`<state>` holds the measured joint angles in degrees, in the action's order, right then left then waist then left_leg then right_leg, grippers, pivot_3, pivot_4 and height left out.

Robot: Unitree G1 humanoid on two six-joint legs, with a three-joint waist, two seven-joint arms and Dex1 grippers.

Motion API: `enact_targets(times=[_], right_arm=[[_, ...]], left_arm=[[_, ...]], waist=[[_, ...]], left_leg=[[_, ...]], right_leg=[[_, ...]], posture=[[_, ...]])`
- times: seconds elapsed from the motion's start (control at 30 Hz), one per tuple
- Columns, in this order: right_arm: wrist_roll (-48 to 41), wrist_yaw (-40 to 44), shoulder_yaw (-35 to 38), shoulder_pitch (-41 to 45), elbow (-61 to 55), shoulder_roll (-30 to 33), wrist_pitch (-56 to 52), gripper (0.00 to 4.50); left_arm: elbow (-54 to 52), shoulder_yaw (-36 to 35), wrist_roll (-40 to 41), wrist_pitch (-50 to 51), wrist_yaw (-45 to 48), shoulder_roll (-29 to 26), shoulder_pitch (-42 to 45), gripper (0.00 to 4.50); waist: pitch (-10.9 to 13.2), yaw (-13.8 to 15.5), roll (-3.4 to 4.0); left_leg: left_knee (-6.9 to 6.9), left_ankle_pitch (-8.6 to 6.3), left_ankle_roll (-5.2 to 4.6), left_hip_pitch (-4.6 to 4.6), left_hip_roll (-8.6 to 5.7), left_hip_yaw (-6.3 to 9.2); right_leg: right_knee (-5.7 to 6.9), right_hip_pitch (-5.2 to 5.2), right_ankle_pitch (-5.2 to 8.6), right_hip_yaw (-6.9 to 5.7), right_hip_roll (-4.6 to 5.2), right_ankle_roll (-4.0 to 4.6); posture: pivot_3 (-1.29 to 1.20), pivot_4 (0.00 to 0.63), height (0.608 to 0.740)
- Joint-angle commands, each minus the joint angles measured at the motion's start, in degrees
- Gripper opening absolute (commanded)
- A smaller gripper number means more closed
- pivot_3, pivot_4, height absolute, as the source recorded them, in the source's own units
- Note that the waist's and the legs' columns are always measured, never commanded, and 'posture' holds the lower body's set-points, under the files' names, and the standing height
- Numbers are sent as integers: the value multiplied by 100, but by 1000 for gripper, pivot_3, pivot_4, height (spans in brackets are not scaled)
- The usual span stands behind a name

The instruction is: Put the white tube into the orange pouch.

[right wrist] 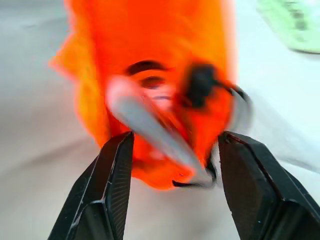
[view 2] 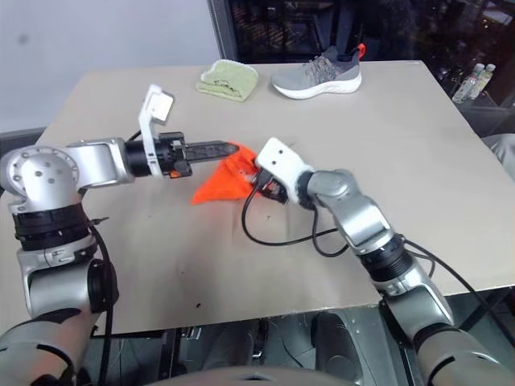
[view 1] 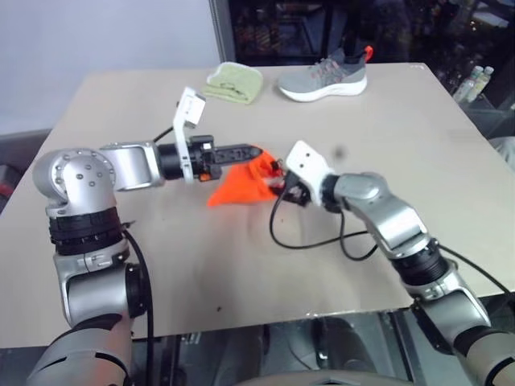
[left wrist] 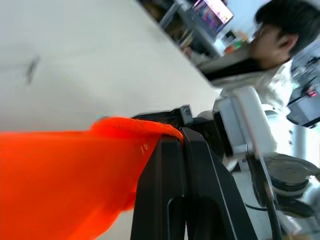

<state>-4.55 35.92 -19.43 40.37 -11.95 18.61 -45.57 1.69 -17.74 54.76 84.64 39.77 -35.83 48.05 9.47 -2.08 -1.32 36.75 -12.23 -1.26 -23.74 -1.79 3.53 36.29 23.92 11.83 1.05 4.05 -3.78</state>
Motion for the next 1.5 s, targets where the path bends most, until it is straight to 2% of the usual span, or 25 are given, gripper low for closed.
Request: enact_targets(times=[0.03, 0.17, 0.33, 0.67, 0.8, 0.97, 1.17, 1.4, 1.5], right_arm=[[-697, 202, 810, -214, -859, 127, -708, 2697], [-1496, 134, 1755, -248, -1312, 71, -1527, 2697], [-1965, -274, 2115, -4, -1370, -271, -2124, 2697], [-1885, -552, 1143, 529, -882, -734, -1756, 2697], [-1784, -605, 1009, 654, -477, -766, -1560, 2697], [-1932, -402, 1061, 636, -647, -449, -1510, 2697], [-1882, 334, 770, 374, -914, 638, -1057, 2697], [-1505, 518, 408, 400, -241, 808, -432, 2697], [-1375, 521, 274, 447, 40, 663, -211, 2697]], left_arm=[[145, -181, 156, -263, 416, -288, 178, 0], [380, -162, 159, -528, 704, -394, 233, 0], [547, -214, 252, -619, 882, -428, 291, 0], [399, -103, 217, -669, 996, -435, 201, 0], [265, -91, 249, -662, 994, -431, 126, 0], [179, -176, 310, -624, 914, -410, 49, 0], [177, -209, 376, -598, 874, -425, 6, 0], [181, -203, 456, -556, 854, -413, 34, 0], [173, -200, 517, -530, 826, -416, 47, 0]], waist=[[0, -1, 0], [0, 5, 0], [0, 6, 0], [1, -20, 1], [1, 1, 1], [1, 3, 1], [2, -3, 1], [2, -25, 1], [3, -20, -1]], left_leg=[[-1, 0, 0, 0, 1, 0], [-5, -2, -3, -3, 3, -1], [-3, -14, -24, 1, 4, -1], [-5, -13, -23, 0, 4, -4], [-4, -13, -22, -1, 2, -3], [-5, -11, -20, -2, 3, -2], [-7, -14, -24, -4, 2, -3], [-7, -14, -25, 1, 6, -8], [-6, -14, -25, -1, 5, -8]], right_leg=[[0, 0, 0, 0, 0, 0], [-5, 1, 0, 1, 0, 0], [1, 0, 0, 1, 1, 0], [0, 3, 0, 4, 1, 0], [0, 3, 0, 3, 3, 0], [-1, 4, 0, 3, 3, 1], [-11, 1, 0, 1, 3, 0], [-5, 2, 0, 3, -2, 0], [-7, 1, 0, 4, 2, 0]], posture=[[0, 150, 740], [0, 150, 740], [0, 150, 740], [0, 150, 740], [0, 150, 740], [0, 150, 740], [0, 150, 740], [0, 150, 740], [0, 150, 740]])
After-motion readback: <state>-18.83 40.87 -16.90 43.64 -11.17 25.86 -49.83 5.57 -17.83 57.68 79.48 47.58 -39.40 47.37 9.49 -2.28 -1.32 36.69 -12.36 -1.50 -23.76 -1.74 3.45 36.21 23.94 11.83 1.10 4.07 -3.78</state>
